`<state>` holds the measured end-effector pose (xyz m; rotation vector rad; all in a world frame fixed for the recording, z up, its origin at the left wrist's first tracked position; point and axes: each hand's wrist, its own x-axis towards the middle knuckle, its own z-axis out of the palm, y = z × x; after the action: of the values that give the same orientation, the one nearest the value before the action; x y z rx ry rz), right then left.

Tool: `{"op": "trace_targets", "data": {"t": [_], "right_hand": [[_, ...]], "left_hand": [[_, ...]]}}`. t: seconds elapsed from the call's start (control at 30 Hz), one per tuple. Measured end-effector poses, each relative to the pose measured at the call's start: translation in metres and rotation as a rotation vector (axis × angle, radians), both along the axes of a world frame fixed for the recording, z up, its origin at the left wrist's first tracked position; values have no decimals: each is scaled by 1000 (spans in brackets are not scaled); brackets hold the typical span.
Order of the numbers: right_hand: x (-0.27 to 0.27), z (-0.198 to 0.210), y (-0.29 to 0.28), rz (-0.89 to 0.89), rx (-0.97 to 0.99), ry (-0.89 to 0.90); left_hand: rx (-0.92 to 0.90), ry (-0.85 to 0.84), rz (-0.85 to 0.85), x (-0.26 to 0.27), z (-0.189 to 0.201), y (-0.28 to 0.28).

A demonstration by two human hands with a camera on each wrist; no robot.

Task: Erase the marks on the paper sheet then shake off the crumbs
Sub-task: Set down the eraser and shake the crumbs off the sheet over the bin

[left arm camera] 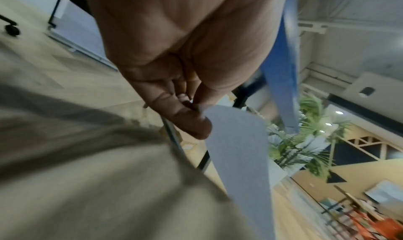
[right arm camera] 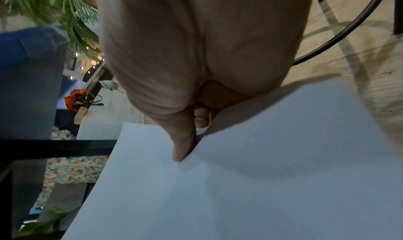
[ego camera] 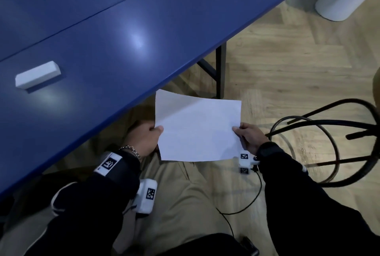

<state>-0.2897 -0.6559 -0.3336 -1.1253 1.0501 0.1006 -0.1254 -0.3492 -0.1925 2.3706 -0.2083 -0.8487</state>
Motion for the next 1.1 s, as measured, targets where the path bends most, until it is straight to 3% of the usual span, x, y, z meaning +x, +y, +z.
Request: {"op": "trace_targets", "data": {"t": [0.17, 0.4, 0.5, 0.6, 0.83, 1.0, 1.1], "right_hand": [[-34, 46, -17, -40, -3, -45], [-50, 170, -25, 137, -199, -202], [-32, 227, -4, 216, -199, -328], [-2, 267, 37, 308, -155, -451], [85, 300, 159, 541, -75, -604], [129, 301, 254, 438, 37, -742], [141, 300, 315, 333, 110, -760]], "left_hand": [[-79, -124, -131, -16, 39, -7], [-253, -299, -232, -38, 129, 31], [-408, -329, -146, -30, 166, 66], [-608, -226, 35, -10, 191, 108], [-717, -197, 441, 42, 229, 241], [-1124, -16, 641, 43, 239, 334], [-1323, 57, 620, 30, 220, 358]]}}
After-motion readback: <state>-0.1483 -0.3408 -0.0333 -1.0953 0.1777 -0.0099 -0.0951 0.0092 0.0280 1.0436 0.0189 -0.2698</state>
